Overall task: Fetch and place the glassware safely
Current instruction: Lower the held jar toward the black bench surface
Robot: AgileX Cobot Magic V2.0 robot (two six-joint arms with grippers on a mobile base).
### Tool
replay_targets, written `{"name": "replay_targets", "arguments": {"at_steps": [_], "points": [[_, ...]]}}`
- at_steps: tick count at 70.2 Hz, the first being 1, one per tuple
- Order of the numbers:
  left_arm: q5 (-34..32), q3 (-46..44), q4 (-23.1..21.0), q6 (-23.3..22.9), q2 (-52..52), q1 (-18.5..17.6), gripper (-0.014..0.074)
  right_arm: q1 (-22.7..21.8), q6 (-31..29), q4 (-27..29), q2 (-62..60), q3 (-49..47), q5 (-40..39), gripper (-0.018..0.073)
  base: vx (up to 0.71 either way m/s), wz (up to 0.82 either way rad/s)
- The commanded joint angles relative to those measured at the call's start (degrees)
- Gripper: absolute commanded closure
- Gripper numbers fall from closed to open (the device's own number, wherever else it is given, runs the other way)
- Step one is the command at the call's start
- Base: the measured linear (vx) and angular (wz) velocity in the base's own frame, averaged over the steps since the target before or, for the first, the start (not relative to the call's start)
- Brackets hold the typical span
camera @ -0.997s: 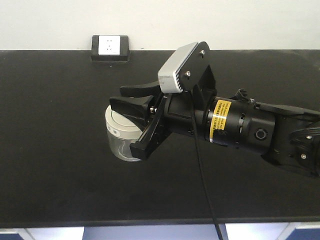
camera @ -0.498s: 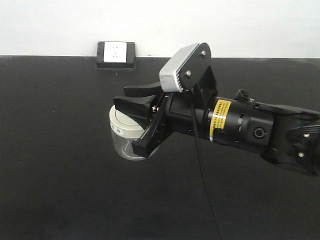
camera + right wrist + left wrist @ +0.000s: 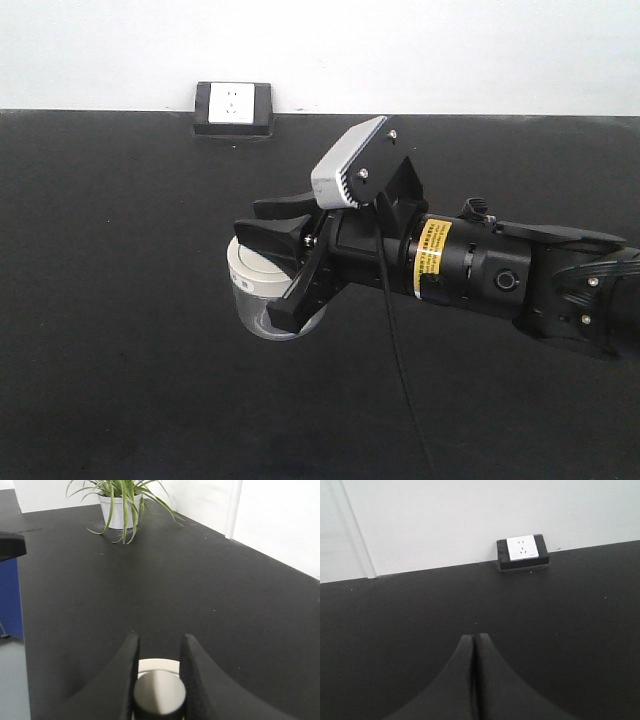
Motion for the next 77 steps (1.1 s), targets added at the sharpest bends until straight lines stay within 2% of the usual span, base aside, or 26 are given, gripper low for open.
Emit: {"name": "replay_targets", "arguments": {"at_steps": [1,59,71,77], "points": [[-4.0,-1.8,-0.4,-0.3,0.9,0.0,0.0603,-0.3,-0.2,2.0,-2.0,-1.7,-2.8,0.0563,0.00,0.00],[-4.0,-1.8,-0.4,-0.3,0.9,0.0,0.0603,-0.3,-0.2,2.1,-2.0,-1.7,-3.1,0.0563,0.00,0.00],[-4.0,-1.8,-0.4,-0.3,0.9,0.0,0.0603,-0.5,-1.1,2.5,-2.0,-1.7,-0.9,0.0563,0.00,0.00],[-4.0,-1.8,-0.4,-0.3,0.9,0.0,0.0603,-0.5,-4.5,2.5,-2.0,-1.7,0.0,0.0561,0.00,0.00]]}}
